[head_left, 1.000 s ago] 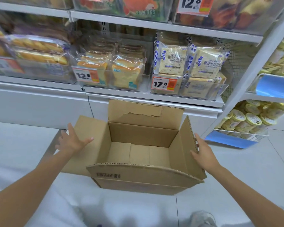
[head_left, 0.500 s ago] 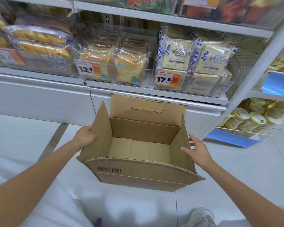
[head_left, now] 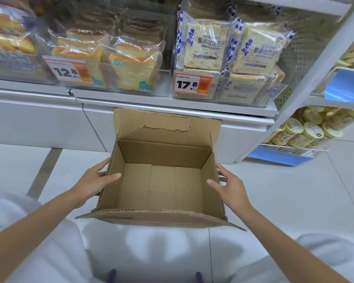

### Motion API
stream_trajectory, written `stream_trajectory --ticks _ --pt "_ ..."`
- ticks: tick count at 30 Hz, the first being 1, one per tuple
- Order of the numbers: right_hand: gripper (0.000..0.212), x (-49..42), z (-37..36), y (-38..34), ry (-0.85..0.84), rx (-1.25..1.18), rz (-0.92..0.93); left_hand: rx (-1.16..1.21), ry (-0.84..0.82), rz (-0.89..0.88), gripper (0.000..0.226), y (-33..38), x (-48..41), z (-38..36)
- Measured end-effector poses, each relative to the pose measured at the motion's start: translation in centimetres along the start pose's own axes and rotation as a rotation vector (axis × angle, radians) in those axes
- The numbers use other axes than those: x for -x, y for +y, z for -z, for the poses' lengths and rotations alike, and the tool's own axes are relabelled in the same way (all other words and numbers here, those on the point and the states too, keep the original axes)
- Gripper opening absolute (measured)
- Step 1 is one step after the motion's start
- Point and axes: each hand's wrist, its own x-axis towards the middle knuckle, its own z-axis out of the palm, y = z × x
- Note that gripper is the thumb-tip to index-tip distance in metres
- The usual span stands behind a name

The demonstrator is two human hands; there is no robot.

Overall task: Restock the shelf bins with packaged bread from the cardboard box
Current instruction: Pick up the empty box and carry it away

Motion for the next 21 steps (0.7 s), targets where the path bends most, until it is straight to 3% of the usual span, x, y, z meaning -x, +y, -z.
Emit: stream_trajectory --ticks 6,10,21 --pt "0.063 0.0 1.2 1.2 -0.055 -0.035 -0.051 0.013 -0.025 0.089 0.081 0.7 0.5 -0.2" --pt "0.059 2.4 3.8 1.9 -0.064 -0.025 -0.178 0.006 -0.072 0.158 0.079 3.6 2.4 -2.4" --pt "0.054 11.8 17.2 6.9 0.049 -0.101 -0.509 -0.125 -0.313 0.244 0.076 14.3 8.5 -13.2"
